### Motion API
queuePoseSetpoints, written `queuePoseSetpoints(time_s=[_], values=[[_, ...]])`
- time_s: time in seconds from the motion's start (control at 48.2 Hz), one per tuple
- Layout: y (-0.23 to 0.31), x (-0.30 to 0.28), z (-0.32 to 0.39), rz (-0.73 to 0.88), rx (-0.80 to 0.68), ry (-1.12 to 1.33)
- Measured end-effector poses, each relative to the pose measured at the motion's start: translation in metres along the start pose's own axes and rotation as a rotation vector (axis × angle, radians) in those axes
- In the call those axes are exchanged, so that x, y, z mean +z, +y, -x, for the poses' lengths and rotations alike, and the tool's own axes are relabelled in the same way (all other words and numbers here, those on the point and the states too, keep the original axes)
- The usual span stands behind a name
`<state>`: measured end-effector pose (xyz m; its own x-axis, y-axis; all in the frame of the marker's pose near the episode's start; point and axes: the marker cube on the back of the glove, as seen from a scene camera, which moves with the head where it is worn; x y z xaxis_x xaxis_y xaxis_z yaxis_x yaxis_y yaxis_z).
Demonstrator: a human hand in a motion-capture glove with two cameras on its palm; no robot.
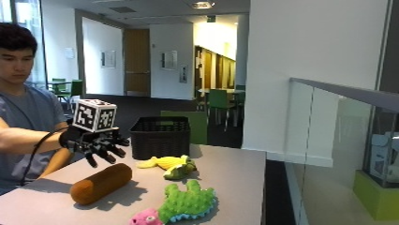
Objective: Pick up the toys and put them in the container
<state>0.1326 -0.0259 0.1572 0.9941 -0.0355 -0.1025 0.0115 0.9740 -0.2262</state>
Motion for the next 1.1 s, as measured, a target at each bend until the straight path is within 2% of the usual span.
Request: queuePoseSetpoints(time_s=[0.249,0.457,0.831,0.997,1.101], values=[[-0.009,0.047,-0.004,0.103,-0.034,0.017],[-0.017,0.080,-0.004,0.124,-0.032,0.022],[-0.031,0.098,-0.008,-0.024,-0.040,-0.139],[-0.030,0.096,-0.004,-0.216,-0.004,-0.118],[-0.030,0.095,-0.002,-0.271,0.020,-0.075]])
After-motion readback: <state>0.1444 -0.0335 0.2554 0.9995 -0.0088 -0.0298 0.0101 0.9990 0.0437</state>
